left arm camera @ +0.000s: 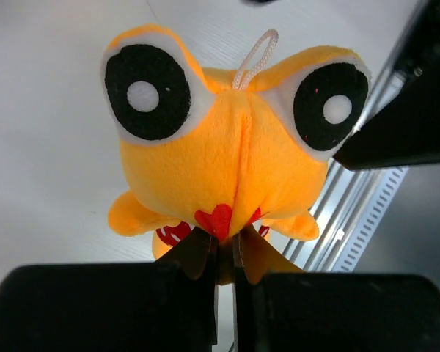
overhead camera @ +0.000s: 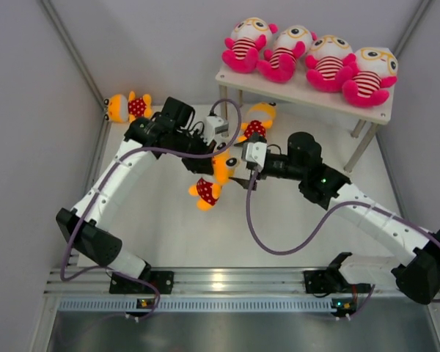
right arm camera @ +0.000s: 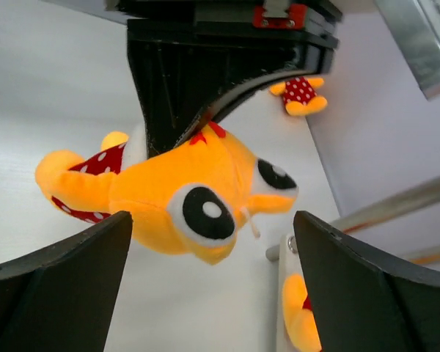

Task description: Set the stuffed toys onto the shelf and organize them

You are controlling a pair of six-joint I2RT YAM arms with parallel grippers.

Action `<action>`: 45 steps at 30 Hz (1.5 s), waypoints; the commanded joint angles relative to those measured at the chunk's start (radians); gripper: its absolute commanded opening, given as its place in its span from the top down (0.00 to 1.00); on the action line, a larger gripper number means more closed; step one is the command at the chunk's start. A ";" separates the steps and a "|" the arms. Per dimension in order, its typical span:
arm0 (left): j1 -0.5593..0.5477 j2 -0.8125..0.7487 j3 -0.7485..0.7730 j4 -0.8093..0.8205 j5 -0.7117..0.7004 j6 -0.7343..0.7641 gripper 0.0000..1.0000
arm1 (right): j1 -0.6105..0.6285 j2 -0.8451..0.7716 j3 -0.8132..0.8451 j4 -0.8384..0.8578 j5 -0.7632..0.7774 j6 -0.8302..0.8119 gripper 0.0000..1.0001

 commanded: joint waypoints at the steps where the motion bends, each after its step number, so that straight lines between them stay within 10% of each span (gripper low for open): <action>1: 0.013 -0.019 0.000 0.177 -0.178 -0.177 1.00 | 0.001 -0.082 -0.038 0.268 0.260 0.420 0.07; 9: 0.157 -0.059 -0.006 0.255 -0.292 -0.370 1.00 | 0.010 -0.076 -0.122 0.306 0.498 0.891 0.01; 23: 0.275 -0.178 -0.074 0.348 -0.593 -0.562 1.00 | 0.261 0.297 0.071 0.493 0.684 0.924 0.05; 38: 0.307 -0.198 -0.088 0.348 -0.516 -0.655 1.00 | 0.292 0.661 0.332 0.472 0.830 1.082 0.14; 42: 0.310 -0.198 -0.089 0.348 -0.493 -0.649 1.00 | 0.263 0.692 0.324 0.520 0.723 1.214 0.42; 45: 0.310 -0.198 -0.102 0.348 -0.462 -0.634 1.00 | 0.229 0.678 0.251 0.614 0.677 1.284 0.82</action>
